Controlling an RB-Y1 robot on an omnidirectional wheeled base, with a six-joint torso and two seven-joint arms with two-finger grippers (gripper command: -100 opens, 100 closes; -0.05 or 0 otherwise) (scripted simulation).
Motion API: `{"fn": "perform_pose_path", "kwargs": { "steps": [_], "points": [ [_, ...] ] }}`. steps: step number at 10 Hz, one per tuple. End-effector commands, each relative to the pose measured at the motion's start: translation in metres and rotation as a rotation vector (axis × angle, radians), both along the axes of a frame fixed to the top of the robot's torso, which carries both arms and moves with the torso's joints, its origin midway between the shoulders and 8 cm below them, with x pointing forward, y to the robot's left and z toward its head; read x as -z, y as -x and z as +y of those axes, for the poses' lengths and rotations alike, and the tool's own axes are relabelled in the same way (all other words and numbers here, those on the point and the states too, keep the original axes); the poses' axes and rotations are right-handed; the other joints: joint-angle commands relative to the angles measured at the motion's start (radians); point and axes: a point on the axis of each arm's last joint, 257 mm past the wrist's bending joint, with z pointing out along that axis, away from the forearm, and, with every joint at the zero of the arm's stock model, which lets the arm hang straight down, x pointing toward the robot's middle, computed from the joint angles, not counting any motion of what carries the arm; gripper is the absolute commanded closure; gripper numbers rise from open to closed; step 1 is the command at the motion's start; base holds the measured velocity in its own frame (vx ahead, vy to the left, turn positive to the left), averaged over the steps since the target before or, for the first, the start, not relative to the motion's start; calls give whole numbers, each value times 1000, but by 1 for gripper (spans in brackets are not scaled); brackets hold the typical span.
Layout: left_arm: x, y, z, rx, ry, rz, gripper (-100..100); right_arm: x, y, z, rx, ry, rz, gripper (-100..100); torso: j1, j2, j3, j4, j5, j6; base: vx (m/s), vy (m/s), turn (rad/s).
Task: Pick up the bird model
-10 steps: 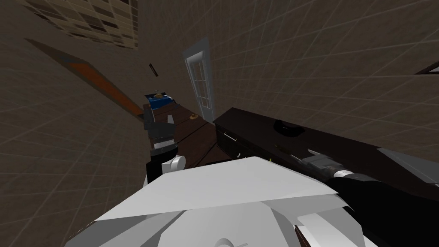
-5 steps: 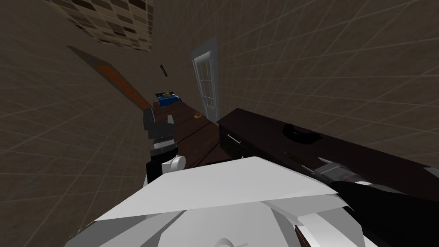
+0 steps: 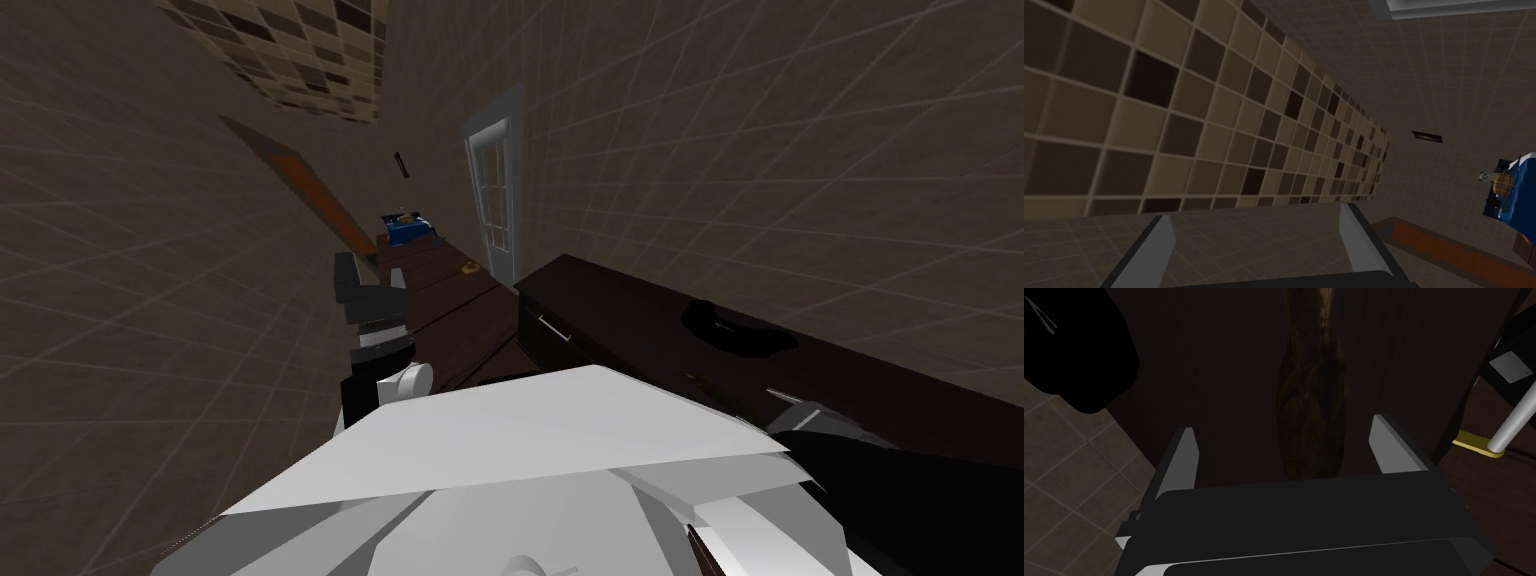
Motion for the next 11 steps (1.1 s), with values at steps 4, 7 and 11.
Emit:
{"fn": "perform_pose_path", "kwargs": {
  "steps": [4,7,11],
  "points": [
    [0,0,0,0,0,0,0,11,30,4,-29,16,107,-100,0,0,0,0,0,0,19,0,99],
    [0,0,0,0,0,0,0,19,41,-6,17,14,111,-100,0,3,2,1,0,-1,-32,12,166],
    [0,0,0,0,0,0,0,26,53,-16,65,12,111,-100,2,7,4,2,0,0,-59,29,141]
  ]
}}
